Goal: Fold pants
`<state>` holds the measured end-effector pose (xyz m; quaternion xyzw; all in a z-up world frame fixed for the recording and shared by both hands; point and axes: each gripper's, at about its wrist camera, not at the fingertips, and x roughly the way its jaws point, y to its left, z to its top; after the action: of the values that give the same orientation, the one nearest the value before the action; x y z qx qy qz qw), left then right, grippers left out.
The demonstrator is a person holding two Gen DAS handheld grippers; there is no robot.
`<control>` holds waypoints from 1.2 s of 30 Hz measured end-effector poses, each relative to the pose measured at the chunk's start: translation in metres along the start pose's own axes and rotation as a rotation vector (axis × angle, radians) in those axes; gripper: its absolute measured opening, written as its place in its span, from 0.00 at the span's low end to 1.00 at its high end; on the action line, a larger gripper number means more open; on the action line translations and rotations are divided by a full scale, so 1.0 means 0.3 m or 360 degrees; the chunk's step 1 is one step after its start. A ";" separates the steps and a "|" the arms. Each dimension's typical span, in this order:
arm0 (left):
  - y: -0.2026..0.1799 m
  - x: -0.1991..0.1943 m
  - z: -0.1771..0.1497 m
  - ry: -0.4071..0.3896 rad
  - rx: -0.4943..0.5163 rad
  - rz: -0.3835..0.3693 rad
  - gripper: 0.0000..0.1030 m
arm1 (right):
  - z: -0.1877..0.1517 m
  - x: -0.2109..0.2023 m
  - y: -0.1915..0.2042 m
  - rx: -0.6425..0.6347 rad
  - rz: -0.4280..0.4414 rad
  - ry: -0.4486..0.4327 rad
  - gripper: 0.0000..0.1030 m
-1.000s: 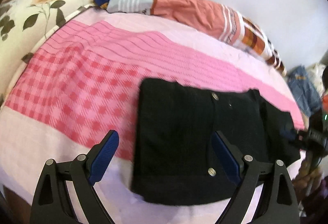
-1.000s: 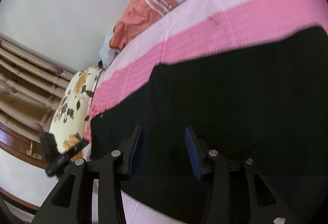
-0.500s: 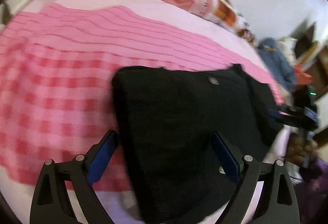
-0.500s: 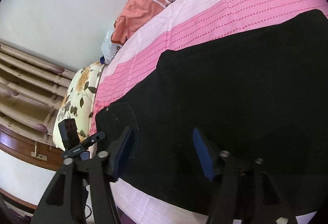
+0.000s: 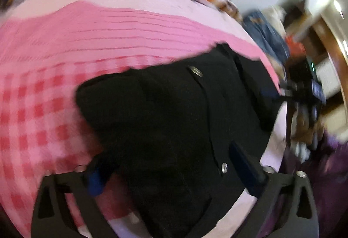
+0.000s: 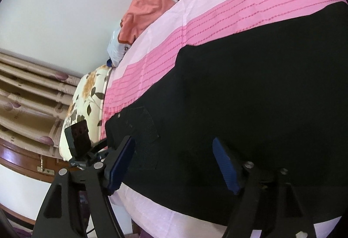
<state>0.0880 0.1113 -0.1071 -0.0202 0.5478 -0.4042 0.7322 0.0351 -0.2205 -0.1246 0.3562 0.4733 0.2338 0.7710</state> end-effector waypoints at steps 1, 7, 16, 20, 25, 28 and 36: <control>-0.027 0.013 -0.006 0.0016 0.0121 0.0081 1.00 | -0.005 0.007 0.006 0.0000 -0.0002 0.0010 0.72; -0.041 0.030 0.012 0.0061 0.0117 0.0125 1.00 | -0.017 0.022 0.015 0.0016 -0.0009 0.0020 0.77; -0.021 0.029 0.016 -0.0026 -0.0135 -0.0164 0.99 | -0.018 0.036 0.000 0.0074 -0.0039 0.0028 0.83; -0.033 0.024 -0.002 -0.0076 -0.0200 -0.0261 0.97 | -0.021 0.050 0.010 0.0066 -0.0038 0.0042 0.83; 0.009 -0.007 -0.037 -0.0172 -0.0357 -0.0299 0.80 | -0.024 0.057 0.025 0.0041 -0.0031 0.0056 0.84; 0.020 0.016 -0.038 -0.0162 -0.0403 -0.0311 0.81 | -0.022 0.063 0.027 0.0046 -0.0039 0.0064 0.85; 0.081 0.007 -0.042 -0.0186 -0.0522 -0.0446 0.82 | -0.028 0.059 0.010 0.0096 -0.0034 0.0074 0.89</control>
<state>0.0917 0.1317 -0.1251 -0.2384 0.5548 -0.4056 0.6862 0.0354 -0.2034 -0.1347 0.3686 0.5016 0.2194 0.7512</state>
